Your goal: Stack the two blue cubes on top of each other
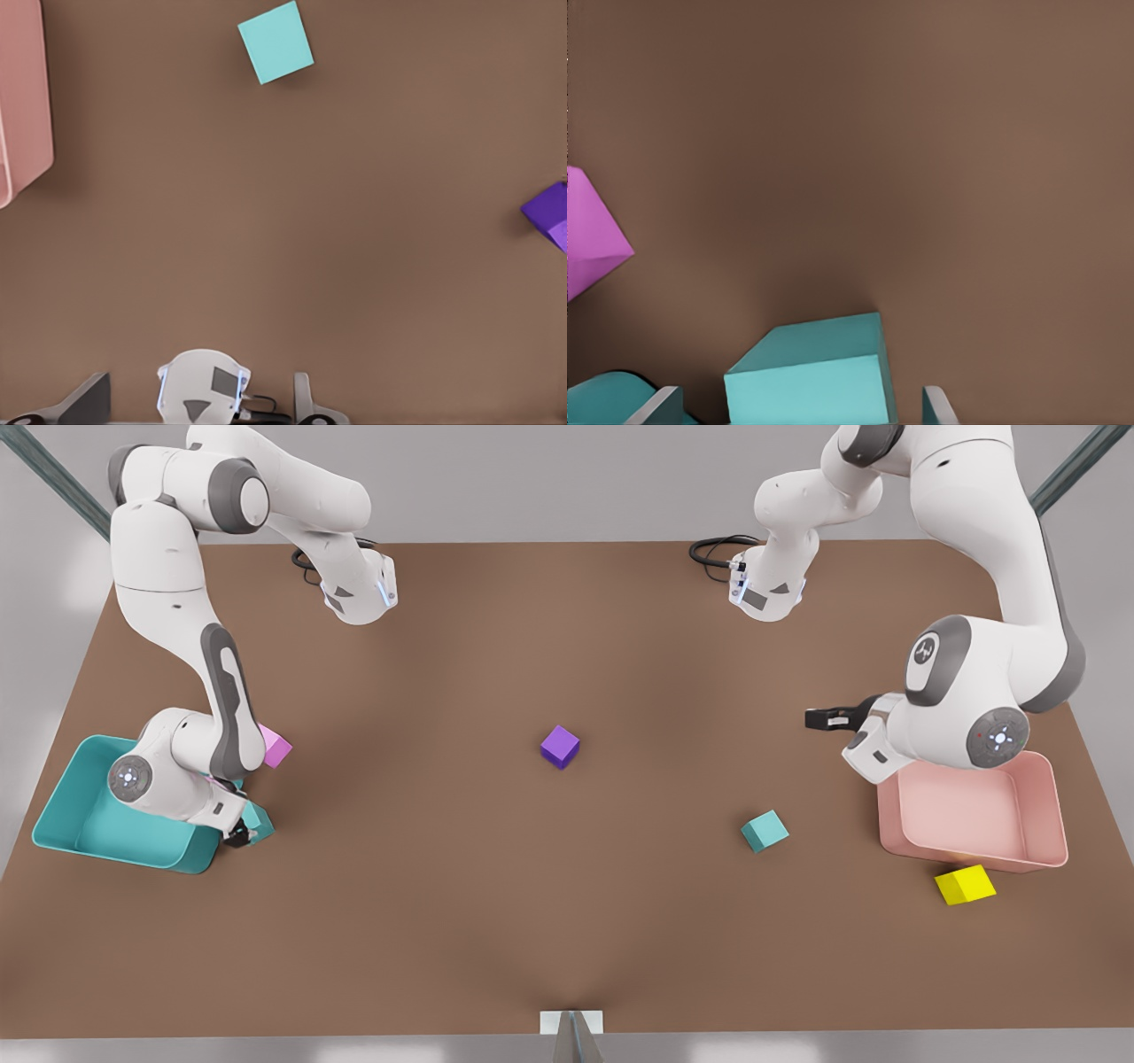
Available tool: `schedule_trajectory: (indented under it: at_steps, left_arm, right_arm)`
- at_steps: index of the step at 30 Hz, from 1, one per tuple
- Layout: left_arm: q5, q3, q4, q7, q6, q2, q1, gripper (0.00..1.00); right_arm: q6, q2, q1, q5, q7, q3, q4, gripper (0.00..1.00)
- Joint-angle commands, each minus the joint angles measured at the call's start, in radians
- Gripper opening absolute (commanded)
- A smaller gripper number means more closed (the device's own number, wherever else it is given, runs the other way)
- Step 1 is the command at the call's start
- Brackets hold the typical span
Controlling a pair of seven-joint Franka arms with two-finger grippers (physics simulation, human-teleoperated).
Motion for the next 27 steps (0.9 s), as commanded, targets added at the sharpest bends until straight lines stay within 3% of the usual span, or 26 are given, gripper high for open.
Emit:
schedule_trajectory:
  at_steps: [1, 24, 27]
  left_arm:
    - [-0.003, -0.001, 0.000, -0.003, -0.002, 0.000, 0.000, 1.00]
    - [-0.003, -0.001, 0.000, -0.003, -0.001, 0.001, -0.002, 1.00]
    - [-0.003, -0.001, 0.000, -0.003, -0.002, 0.001, -0.002, 1.00]
  right_arm:
    - [0.009, -0.001, -0.004, -0.001, -0.062, 0.000, -0.004, 1.00]
    - [0.132, 0.060, -0.014, 0.016, -0.060, 0.000, -0.027, 1.00]
    - [0.133, 0.071, -0.014, 0.025, -0.060, 0.000, -0.027, 0.86]
